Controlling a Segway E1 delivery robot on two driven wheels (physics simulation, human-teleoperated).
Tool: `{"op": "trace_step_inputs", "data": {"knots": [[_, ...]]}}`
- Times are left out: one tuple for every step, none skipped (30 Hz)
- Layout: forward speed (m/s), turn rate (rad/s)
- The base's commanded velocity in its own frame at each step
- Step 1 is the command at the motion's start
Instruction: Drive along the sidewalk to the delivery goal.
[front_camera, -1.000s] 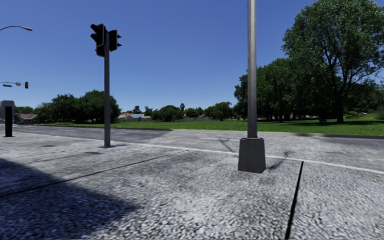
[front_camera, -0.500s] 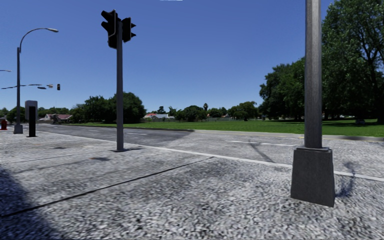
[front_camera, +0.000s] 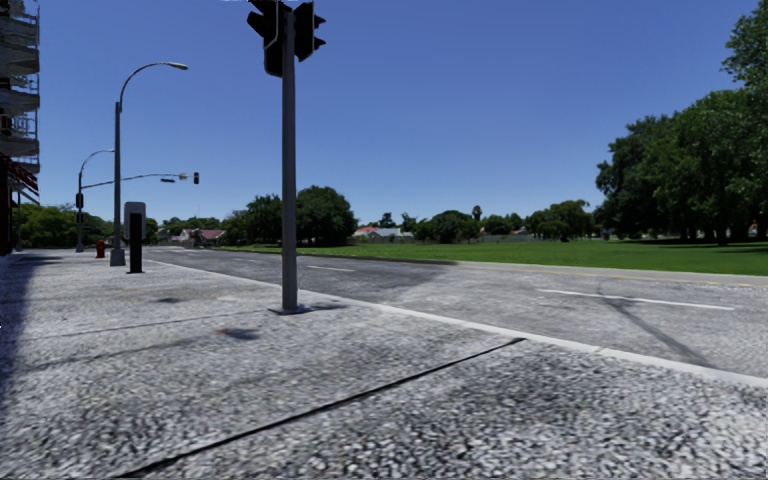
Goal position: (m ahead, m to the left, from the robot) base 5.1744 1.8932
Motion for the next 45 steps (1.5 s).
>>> {"op": "trace_step_inputs", "data": {"knots": [[1.88,0.63],[1.88,0.63],[1.88,0.63],[1.88,0.63],[1.88,0.63],[1.88,0.64],[1.88,0.64],[1.88,0.73],[1.88,0.84],[1.88,0.84],[1.88,0.85],[1.88,0.85],[1.88,0.86],[1.88,0.86],[1.88,0.86],[1.88,0.86],[1.88,0.86],[1.88,0.86],[1.88,0.86],[1.88,0.86],[1.88,0.86],[1.88,0.86],[1.88,0.72],[1.88,0.58],[1.88,0.58],[1.88,0.08],[1.88,0.00],[1.88,0.00],[1.88,0.00],[1.88,0.00],[1.88,0.00],[1.88,0.00],[1.88,0.00],[1.88,0.00],[1.88,0.00],[1.88,0.00],[1.88,0.00],[1.88,0.00],[1.88,0.00],[1.88,0.00],[1.88,0.00],[1.88,0.00],[1.88,0.00],[1.88,0.00],[1.88,0.00]]}}
